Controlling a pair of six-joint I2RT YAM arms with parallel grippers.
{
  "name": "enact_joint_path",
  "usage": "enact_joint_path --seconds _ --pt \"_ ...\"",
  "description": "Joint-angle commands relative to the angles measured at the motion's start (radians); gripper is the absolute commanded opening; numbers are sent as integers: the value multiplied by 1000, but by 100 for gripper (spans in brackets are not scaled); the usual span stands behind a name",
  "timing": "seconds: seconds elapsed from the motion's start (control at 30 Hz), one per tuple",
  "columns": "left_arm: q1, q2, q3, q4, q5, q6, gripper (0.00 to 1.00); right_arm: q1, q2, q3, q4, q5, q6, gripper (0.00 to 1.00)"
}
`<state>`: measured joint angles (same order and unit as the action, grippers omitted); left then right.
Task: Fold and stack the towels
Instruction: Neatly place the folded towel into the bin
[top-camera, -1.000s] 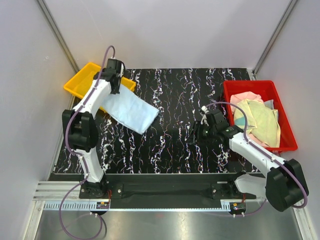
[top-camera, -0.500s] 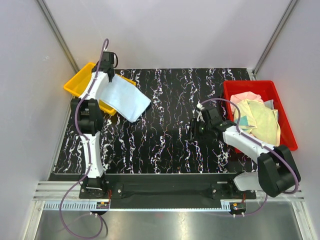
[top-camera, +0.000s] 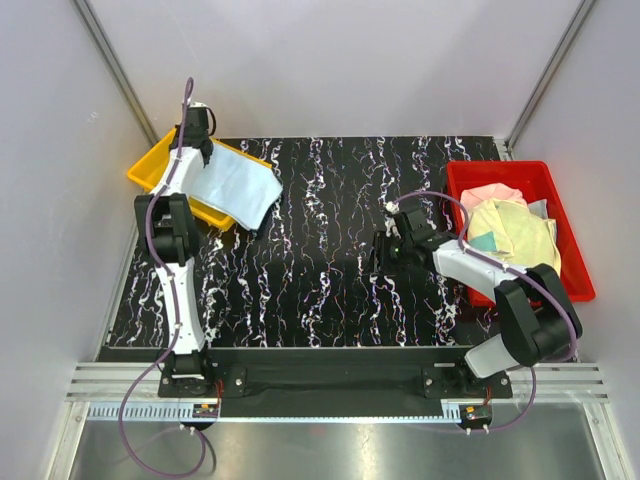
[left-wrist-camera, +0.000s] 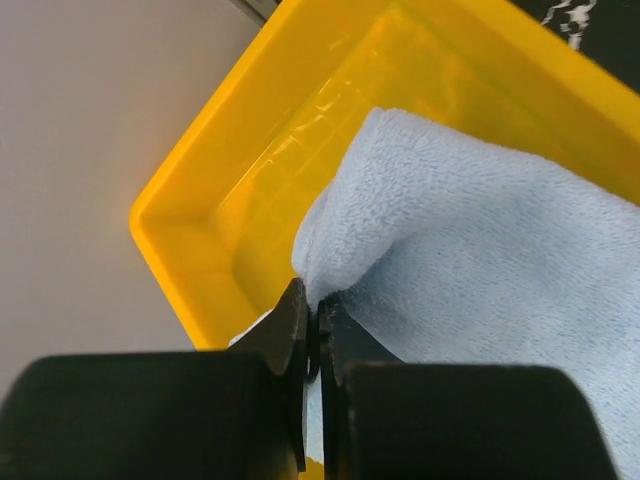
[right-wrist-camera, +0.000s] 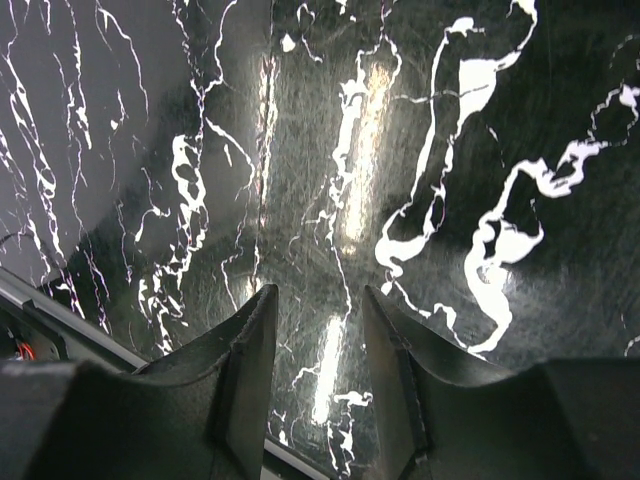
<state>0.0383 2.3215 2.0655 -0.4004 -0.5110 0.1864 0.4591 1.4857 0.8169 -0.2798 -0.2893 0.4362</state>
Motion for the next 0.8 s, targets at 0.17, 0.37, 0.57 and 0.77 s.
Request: enact_joint_path --seconds 0.17,0.37,0.57,0.77 --pt "55 76 105 78 48 31 0 3 68 62 63 -8 -14 46" --pt "72 116 127 121 106 76 0 3 96 73 68 -10 -13 46" --pt "97 173 192 143 155 90 0 3 123 74 71 -4 -14 46" --pt "115 210 226 160 189 68 1 3 180 105 82 -14 -13 47"
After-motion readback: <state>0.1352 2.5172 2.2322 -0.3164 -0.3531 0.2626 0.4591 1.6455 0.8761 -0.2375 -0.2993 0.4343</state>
